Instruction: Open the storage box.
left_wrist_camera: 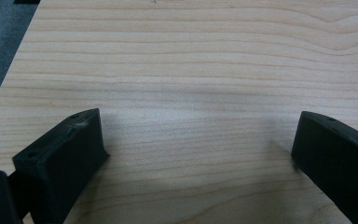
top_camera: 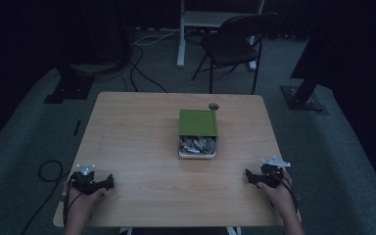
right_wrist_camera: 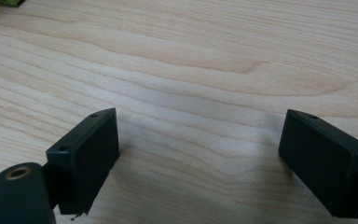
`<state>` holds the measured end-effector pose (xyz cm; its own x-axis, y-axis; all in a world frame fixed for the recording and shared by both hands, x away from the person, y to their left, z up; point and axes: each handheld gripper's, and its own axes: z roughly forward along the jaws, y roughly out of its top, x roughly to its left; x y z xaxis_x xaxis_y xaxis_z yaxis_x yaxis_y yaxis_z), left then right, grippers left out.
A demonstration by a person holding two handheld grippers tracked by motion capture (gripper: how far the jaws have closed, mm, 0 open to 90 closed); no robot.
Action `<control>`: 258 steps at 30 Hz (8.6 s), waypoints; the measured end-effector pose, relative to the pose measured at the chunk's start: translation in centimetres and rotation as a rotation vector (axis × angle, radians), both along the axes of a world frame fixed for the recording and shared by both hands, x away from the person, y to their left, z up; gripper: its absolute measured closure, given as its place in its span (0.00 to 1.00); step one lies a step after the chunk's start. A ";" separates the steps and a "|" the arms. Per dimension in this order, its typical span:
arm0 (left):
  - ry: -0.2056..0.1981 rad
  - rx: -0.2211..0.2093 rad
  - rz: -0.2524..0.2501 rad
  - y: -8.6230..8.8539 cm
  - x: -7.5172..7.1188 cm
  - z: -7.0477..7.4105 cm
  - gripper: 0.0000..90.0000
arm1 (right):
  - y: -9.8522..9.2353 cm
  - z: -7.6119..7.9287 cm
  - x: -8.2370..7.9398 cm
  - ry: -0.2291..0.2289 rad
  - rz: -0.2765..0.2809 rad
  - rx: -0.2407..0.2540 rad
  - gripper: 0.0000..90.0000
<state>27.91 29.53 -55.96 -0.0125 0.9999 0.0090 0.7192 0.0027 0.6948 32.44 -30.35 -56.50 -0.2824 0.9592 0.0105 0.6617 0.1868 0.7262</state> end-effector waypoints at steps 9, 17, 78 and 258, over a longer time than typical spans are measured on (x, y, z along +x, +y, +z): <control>-0.001 -0.002 -0.006 0.0 -0.1 0.0 0.03 | 0.0 0.0 0.0 0.000 0.000 0.001 0.13; -0.009 -0.014 -0.056 0.1 -0.2 0.0 0.04 | 0.0 0.0 0.0 0.000 0.000 0.000 0.13; -0.201 0.291 -0.556 -11.8 1.1 1.7 0.06 | 0.0 0.0 0.0 0.000 0.000 0.001 0.13; -0.466 1.085 -1.100 -27.7 -1.4 0.6 0.81 | 0.0 0.0 0.0 0.000 0.000 -0.001 0.13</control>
<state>26.51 1.88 -55.37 0.4662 0.0507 0.8832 -0.2234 -0.9592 0.1730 32.44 -30.34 -56.51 -0.2829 0.9591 0.0099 0.6613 0.1875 0.7263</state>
